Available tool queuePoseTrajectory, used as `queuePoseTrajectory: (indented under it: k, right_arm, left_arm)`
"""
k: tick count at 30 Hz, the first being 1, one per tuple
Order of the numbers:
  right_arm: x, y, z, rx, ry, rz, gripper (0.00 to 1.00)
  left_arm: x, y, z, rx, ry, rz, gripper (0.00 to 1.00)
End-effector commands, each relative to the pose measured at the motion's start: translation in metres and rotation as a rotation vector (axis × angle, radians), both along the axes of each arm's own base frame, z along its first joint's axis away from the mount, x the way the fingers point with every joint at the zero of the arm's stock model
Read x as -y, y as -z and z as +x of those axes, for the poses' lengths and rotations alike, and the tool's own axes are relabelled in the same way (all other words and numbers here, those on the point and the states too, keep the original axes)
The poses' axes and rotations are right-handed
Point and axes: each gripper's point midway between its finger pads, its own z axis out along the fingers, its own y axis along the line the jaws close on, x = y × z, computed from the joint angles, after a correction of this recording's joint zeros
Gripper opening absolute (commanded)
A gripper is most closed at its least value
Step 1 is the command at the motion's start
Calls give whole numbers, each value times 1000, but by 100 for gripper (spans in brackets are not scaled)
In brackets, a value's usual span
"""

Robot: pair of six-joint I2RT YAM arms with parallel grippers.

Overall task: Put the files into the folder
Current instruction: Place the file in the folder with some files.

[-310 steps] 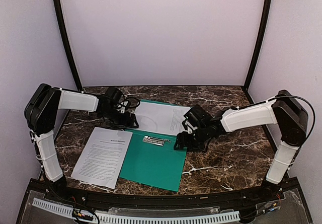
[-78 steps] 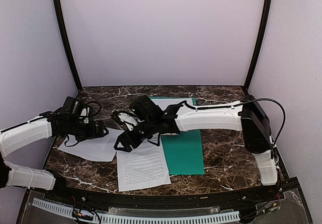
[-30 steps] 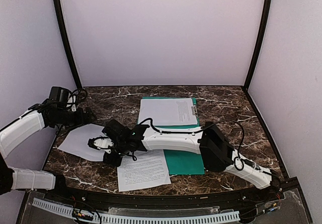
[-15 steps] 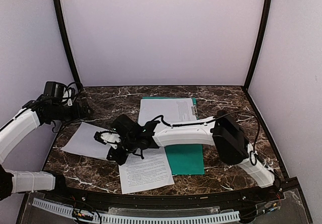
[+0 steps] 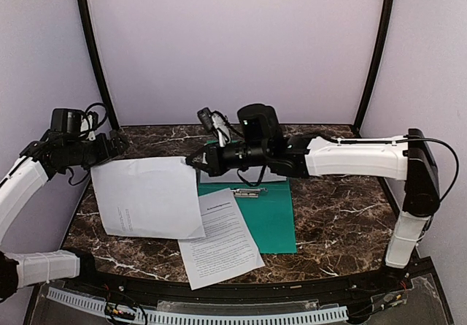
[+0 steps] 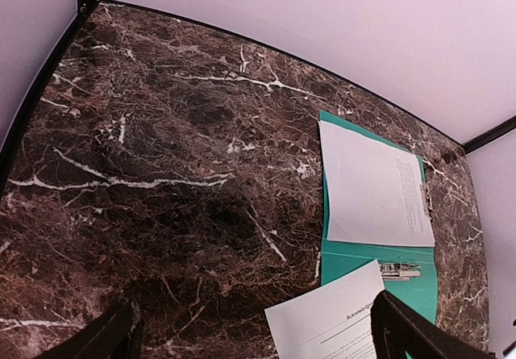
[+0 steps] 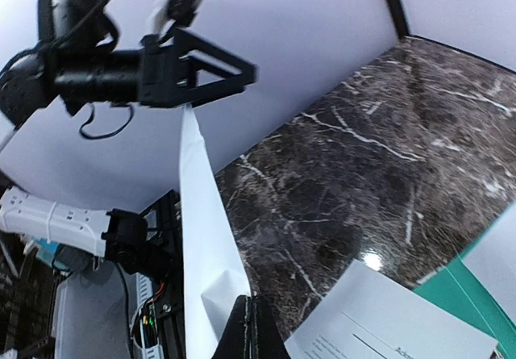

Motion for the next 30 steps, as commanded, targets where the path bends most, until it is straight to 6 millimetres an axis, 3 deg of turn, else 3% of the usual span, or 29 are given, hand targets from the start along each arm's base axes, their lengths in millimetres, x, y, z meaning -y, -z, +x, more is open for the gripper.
queuePoseTrajectory:
  k: [1, 6, 10, 15, 19, 25, 30]
  right_arm:
    - [54, 42, 33, -198, 253, -83, 0]
    - [132, 98, 36, -323, 468, -222, 0]
    - [197, 137, 20, -381, 641, -366, 0]
    - [264, 165, -12, -468, 792, -462, 0]
    - [316, 175, -33, -513, 933, -510, 0]
    - [367, 188, -54, -551, 1084, -627, 0]
    - [385, 194, -60, -543, 1132, -776, 0]
  left_arm:
    - [8, 9, 0, -12, 31, -47, 99]
    - [11, 17, 1, -15, 56, -43, 99]
    - [21, 35, 0, -60, 104, -68, 99]
    - [38, 60, -5, -114, 182, -111, 99]
    - [55, 77, -15, -150, 263, -91, 97]
    - [90, 102, -28, -222, 374, -43, 96]
    - [107, 128, -32, -323, 438, -15, 95]
